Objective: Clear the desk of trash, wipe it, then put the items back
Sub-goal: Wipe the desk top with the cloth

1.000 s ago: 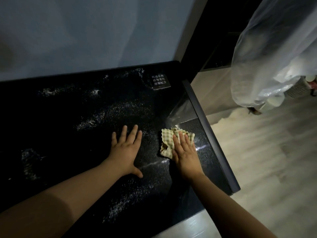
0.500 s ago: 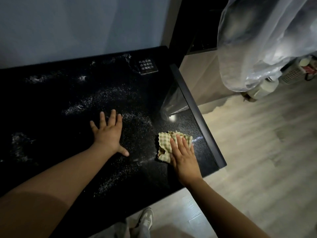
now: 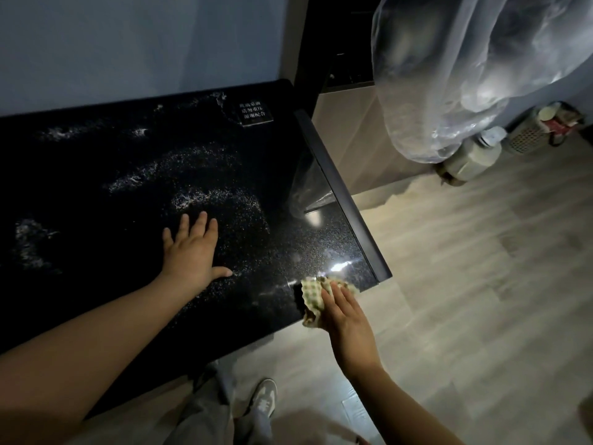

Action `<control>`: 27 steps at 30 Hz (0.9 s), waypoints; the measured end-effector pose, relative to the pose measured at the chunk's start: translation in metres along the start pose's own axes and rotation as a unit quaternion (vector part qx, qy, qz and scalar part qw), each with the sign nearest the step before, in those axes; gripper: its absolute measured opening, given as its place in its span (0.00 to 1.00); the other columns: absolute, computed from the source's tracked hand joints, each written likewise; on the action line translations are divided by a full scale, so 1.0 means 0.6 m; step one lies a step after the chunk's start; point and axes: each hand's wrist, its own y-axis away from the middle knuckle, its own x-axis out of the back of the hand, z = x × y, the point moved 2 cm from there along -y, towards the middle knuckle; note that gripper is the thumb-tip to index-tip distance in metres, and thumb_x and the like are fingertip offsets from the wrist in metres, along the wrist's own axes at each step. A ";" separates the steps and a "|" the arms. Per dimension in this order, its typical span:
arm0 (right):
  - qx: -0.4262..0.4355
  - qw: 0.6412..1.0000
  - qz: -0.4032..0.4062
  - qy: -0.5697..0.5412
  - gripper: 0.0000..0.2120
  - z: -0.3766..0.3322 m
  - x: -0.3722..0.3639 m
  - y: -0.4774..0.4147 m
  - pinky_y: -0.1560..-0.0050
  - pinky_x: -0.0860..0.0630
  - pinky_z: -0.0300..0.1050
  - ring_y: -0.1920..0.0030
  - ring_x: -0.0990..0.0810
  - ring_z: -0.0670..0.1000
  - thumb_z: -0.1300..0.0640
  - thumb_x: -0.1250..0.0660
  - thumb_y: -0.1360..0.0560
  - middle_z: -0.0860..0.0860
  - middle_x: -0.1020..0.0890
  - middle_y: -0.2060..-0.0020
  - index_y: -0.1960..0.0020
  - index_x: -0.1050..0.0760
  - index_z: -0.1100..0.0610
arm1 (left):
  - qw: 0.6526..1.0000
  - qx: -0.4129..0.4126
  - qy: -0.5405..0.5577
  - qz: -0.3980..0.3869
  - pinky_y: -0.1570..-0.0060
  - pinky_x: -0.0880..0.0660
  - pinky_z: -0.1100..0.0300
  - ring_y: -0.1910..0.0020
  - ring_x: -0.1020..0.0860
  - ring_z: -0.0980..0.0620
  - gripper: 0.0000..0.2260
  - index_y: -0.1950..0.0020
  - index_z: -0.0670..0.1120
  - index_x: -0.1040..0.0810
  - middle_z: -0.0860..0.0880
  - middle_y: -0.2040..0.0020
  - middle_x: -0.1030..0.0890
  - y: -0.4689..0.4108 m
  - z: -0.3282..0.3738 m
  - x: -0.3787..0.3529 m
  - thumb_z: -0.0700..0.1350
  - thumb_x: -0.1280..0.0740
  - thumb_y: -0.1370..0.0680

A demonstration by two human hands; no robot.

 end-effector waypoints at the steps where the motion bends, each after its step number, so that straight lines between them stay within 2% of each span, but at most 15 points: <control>1: -0.004 1.000 0.007 -0.021 0.26 0.006 0.006 0.014 0.33 0.34 0.44 0.33 0.29 0.53 0.61 0.27 0.28 0.51 0.27 0.32 0.32 0.27 0.52 | 1.000 -0.002 0.000 0.003 0.26 0.53 0.39 0.23 0.58 0.41 0.48 0.21 0.47 0.55 0.46 0.21 0.57 0.007 0.005 -0.001 0.65 0.32 0.29; 4: -0.034 0.996 0.000 -0.078 0.20 0.016 0.032 0.051 0.49 0.24 0.40 0.46 0.22 0.52 0.59 0.30 0.28 0.46 0.20 0.41 0.38 0.24 0.48 | 1.000 -0.009 0.000 0.012 0.26 0.53 0.39 0.23 0.57 0.40 0.47 0.21 0.47 0.55 0.46 0.21 0.57 0.024 0.016 0.001 0.65 0.32 0.29; 5: -0.046 0.995 0.004 -0.083 0.18 0.017 0.043 0.057 0.55 0.23 0.42 0.50 0.20 0.52 0.57 0.30 0.30 0.45 0.19 0.45 0.40 0.24 0.47 | 1.000 -0.012 0.000 0.014 0.26 0.53 0.39 0.23 0.57 0.40 0.47 0.21 0.47 0.54 0.46 0.21 0.57 0.027 0.019 0.003 0.65 0.32 0.29; 7: -0.075 0.994 0.025 -0.077 0.17 0.017 0.066 0.057 0.60 0.23 0.43 0.55 0.18 0.52 0.54 0.32 0.31 0.45 0.19 0.48 0.43 0.23 0.48 | 1.000 -0.017 0.000 0.014 0.26 0.53 0.39 0.23 0.58 0.40 0.47 0.21 0.48 0.54 0.46 0.21 0.57 0.031 0.022 0.008 0.65 0.32 0.29; 13: -0.113 0.989 0.071 -0.066 0.15 -0.017 0.136 -0.020 0.65 0.27 0.46 0.56 0.22 0.53 0.50 0.31 0.29 0.46 0.25 0.47 0.44 0.27 0.51 | 1.000 -0.013 -0.008 0.014 0.27 0.54 0.38 0.23 0.58 0.40 0.46 0.21 0.49 0.53 0.46 0.21 0.58 0.032 0.015 0.031 0.67 0.34 0.29; 15: -0.112 0.988 0.076 -0.077 0.14 -0.037 0.159 -0.054 0.65 0.29 0.45 0.57 0.23 0.52 0.50 0.30 0.28 0.47 0.26 0.48 0.46 0.28 0.51 | 1.000 -0.011 -0.004 0.014 0.27 0.54 0.38 0.23 0.57 0.40 0.46 0.21 0.49 0.53 0.46 0.21 0.58 0.027 0.005 0.044 0.67 0.34 0.29; 18: -0.096 0.987 0.085 -0.100 0.09 -0.071 0.188 -0.112 0.63 0.31 0.44 0.59 0.24 0.50 0.49 0.29 0.28 0.47 0.25 0.53 0.51 0.24 0.52 | 1.000 -0.009 0.000 0.025 0.27 0.54 0.38 0.23 0.57 0.41 0.45 0.21 0.50 0.52 0.47 0.21 0.57 0.017 -0.021 0.067 0.67 0.34 0.29; 20: -0.093 0.985 0.080 -0.123 0.09 -0.099 0.202 -0.155 0.62 0.29 0.44 0.60 0.24 0.49 0.48 0.28 0.28 0.49 0.24 0.56 0.54 0.20 0.53 | 0.999 -0.001 0.003 0.033 0.27 0.54 0.39 0.23 0.56 0.41 0.45 0.21 0.50 0.51 0.47 0.21 0.57 0.007 -0.046 0.086 0.67 0.35 0.29; 24: -0.099 0.975 0.103 -0.173 0.09 -0.158 0.217 -0.238 0.61 0.29 0.43 0.61 0.24 0.44 0.45 0.30 0.30 0.48 0.21 0.62 0.55 0.17 0.49 | 0.999 0.017 0.021 0.027 0.27 0.53 0.39 0.22 0.56 0.41 0.44 0.21 0.51 0.51 0.48 0.21 0.57 -0.020 -0.108 0.123 0.68 0.35 0.29; 27: -0.107 0.964 0.047 -0.237 0.15 -0.196 0.209 -0.294 0.59 0.21 0.47 0.61 0.19 0.46 0.44 0.33 0.34 0.50 0.17 0.61 0.53 0.17 0.51 | 0.999 0.019 0.017 0.031 0.27 0.53 0.39 0.23 0.56 0.41 0.43 0.21 0.51 0.51 0.47 0.21 0.57 -0.039 -0.147 0.140 0.68 0.36 0.28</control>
